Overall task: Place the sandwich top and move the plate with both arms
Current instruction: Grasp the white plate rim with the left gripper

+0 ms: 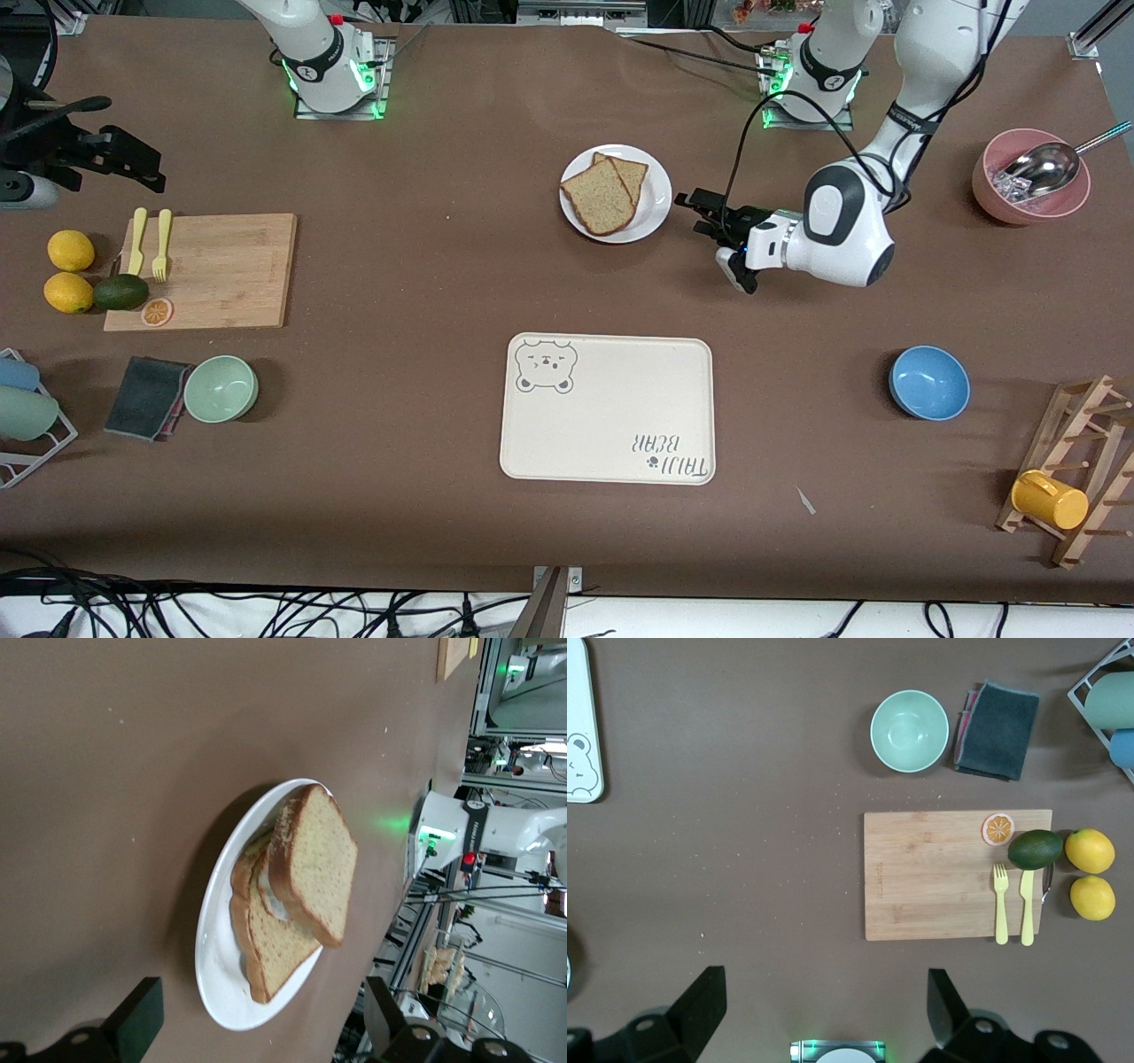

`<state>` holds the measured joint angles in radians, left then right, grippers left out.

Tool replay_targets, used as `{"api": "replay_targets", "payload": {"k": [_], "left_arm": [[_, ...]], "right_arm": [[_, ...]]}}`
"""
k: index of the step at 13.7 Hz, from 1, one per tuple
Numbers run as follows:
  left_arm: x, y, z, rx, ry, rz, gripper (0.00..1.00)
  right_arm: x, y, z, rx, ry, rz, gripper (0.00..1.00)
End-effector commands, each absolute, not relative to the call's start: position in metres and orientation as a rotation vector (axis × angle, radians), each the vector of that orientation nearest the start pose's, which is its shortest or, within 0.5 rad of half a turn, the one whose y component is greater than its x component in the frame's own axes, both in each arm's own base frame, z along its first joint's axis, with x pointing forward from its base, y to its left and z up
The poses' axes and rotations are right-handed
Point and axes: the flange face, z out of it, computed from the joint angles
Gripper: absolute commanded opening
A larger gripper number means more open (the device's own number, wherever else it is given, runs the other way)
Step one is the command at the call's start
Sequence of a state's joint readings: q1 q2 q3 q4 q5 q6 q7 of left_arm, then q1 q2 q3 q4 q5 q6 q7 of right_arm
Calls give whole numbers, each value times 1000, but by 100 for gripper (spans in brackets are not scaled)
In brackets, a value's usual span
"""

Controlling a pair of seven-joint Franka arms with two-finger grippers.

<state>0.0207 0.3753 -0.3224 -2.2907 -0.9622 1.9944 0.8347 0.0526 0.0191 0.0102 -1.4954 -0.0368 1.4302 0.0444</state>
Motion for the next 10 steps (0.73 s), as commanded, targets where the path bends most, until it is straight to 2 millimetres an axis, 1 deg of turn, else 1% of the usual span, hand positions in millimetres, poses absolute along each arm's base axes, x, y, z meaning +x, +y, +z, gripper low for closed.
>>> {"api": "replay_targets", "payload": {"k": [1, 2, 3, 4, 5, 6, 7, 8, 9, 10], "left_arm": [[408, -204, 160, 2051, -434, -382, 99], [399, -203, 144, 2018, -449, -356, 98], [394, -203, 132, 1991, -461, -315, 92], [389, -207, 124, 1989, -468, -307, 92], [386, -207, 120, 2024, -474, -301, 91], [386, -208, 117, 2053, -482, -293, 90], [384, -212, 116, 2056, -478, -293, 84], [379, -217, 114, 2049, -458, -296, 77], [373, -221, 113, 2047, -452, -303, 55], [371, -226, 113, 2043, -445, -303, 40]], "right_arm": [[544, 33, 636, -3194, -25, 117, 100], [543, 32, 635, -3194, -22, 127, 100], [543, 30, 635, -3194, -17, 135, 100], [543, 29, 633, -3194, -15, 145, 100], [543, 29, 633, -3195, -14, 145, 100], [546, 27, 629, -3197, -7, 154, 100], [550, 23, 625, -3201, 5, 155, 100], [554, 20, 617, -3203, 12, 174, 100], [555, 12, 617, -3199, 36, 175, 100], [555, 8, 621, -3202, 44, 161, 100]]}}
